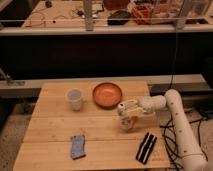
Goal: Stand the bottle upright
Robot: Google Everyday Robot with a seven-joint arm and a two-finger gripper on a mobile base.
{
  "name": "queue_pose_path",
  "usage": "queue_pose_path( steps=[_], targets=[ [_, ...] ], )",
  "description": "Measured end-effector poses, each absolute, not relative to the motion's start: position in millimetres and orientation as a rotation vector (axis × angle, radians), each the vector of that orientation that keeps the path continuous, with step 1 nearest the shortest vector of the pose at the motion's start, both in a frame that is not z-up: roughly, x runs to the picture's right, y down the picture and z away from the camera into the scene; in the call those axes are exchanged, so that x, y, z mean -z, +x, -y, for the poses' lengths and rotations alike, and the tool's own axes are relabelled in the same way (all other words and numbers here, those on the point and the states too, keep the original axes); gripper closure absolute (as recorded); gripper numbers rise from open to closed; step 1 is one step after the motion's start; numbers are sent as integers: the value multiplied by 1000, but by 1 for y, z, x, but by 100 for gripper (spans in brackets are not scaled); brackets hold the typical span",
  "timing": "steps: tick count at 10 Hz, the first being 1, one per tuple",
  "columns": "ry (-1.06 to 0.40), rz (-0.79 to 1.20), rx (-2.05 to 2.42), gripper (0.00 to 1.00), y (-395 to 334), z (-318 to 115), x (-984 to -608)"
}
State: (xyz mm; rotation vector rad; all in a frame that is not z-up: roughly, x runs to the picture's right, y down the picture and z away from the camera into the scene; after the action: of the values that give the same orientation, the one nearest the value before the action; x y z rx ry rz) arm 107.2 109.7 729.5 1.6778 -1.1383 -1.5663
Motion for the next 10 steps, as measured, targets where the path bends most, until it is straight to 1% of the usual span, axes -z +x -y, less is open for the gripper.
queue_pose_path(
  steps=[6,10],
  targets=[
    [1694,1193,1562,100,98,-112,-742],
    [1695,1196,1562,100,99,-114,-747]
  ],
)
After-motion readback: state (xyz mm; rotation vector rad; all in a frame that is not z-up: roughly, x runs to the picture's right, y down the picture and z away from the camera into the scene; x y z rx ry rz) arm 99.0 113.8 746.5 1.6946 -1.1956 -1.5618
